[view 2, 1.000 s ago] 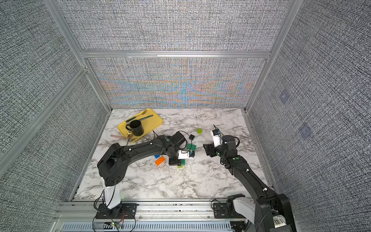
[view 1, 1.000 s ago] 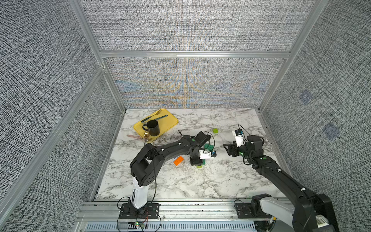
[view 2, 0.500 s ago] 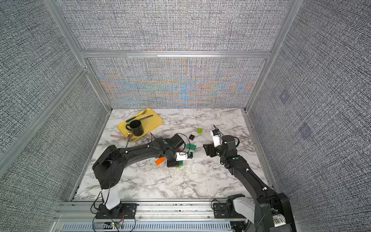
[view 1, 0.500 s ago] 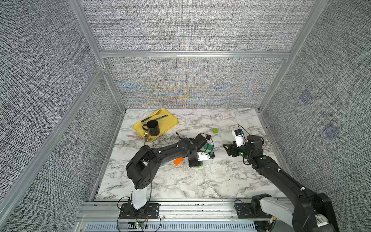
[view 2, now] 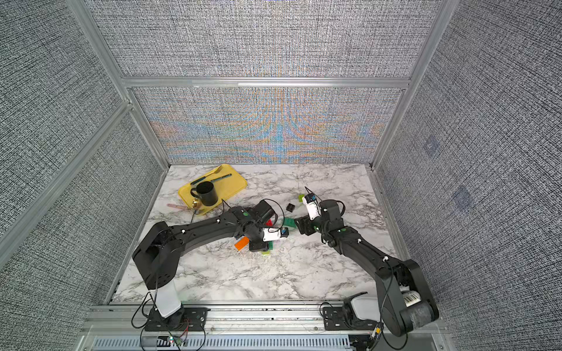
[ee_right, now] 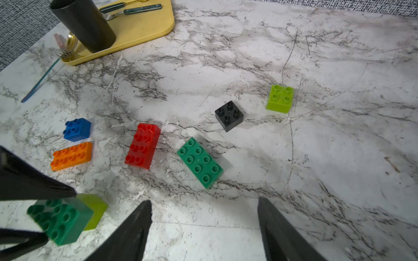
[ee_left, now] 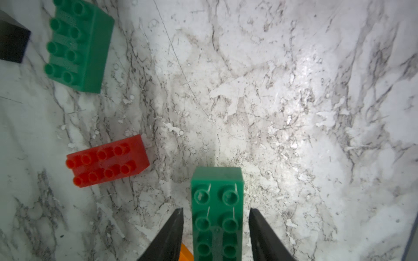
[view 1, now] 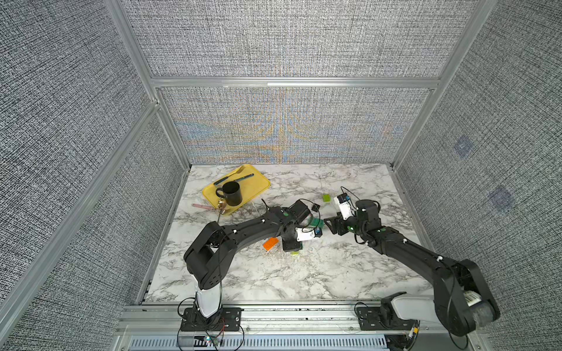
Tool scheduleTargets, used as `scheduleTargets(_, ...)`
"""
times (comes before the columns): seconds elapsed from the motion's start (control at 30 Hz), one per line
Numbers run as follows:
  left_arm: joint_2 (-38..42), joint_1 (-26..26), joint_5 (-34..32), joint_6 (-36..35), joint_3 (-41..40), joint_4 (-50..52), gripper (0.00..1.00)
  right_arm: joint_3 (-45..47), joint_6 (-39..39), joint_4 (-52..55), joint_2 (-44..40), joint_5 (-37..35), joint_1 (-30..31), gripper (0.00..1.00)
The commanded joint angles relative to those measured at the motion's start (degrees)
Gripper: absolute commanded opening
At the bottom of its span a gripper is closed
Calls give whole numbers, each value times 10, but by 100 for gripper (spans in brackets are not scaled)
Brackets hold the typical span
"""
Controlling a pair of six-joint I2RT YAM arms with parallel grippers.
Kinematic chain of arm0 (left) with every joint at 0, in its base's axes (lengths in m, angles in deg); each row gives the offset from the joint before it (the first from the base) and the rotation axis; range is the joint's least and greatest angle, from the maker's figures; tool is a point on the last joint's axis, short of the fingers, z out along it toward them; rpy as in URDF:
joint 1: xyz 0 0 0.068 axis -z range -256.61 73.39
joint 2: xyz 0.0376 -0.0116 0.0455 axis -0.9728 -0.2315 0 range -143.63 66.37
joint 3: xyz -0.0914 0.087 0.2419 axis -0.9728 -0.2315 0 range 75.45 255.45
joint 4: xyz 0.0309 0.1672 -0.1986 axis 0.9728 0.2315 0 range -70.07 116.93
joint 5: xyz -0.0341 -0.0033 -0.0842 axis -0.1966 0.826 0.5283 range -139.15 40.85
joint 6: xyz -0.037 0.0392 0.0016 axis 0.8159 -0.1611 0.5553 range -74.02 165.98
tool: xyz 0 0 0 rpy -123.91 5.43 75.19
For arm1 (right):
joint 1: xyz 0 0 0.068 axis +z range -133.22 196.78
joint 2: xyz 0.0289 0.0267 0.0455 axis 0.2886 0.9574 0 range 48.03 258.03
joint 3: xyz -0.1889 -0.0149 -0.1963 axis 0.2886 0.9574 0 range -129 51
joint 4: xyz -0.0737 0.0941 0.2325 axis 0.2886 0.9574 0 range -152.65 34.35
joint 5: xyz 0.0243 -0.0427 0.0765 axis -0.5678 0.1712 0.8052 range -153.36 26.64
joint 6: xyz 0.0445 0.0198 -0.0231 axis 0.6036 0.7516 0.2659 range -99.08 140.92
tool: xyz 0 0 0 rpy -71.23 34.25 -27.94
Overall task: Assemble a carrot with lego
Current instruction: Assemble the lego brick with the lego brick, then pick up the lego brick from the center of the board.
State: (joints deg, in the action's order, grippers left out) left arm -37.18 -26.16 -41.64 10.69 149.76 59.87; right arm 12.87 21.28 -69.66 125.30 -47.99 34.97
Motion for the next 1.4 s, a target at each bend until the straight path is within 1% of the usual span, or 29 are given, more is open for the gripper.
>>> scheduleTargets(0.0,13,-3,6,9,-2,-12,59,-16,12,-36,31,12,3,76)
scheduleTargets(0.07,23,-4,2,16,-4,-13,62,-29,15,-44,58,18,10,76)
scheduleTargets(0.13,39,-5,1,28,-6,-20,64,-44,17,-53,87,18,17,77)
scheduleTargets(0.27,86,-16,5,81,-17,-58,64,-92,25,-56,155,21,19,79)
scheduleTargets(0.47,154,-34,-17,163,-38,-104,64,-157,26,-6,241,27,21,79)
scheduleTargets(0.6,186,-44,-36,200,-52,-124,64,-178,19,32,279,38,31,79)
scheduleTargets(0.7,201,-49,-55,221,-59,-131,64,-183,13,59,290,34,44,78)
scheduleTargets(0.8,211,-53,-75,237,-63,-130,64,-172,10,76,282,7,57,76)
scheduleTargets(0.97,236,-54,-74,247,-75,-135,64,-153,21,85,266,-37,70,73)
scheduleTargets(1.1,245,-54,-80,251,-78,-138,64,-165,27,91,275,-76,78,68)
scheduleTargets(1.2,247,-54,-92,254,-78,-136,65,-183,22,96,287,-94,83,63)
scheduleTargets(1.33,255,-54,-107,266,-78,-132,64,-206,13,114,305,-99,87,55)
scheduleTargets(1.37,258,-54,-114,271,-79,-130,64,-208,11,119,308,-102,89,54)
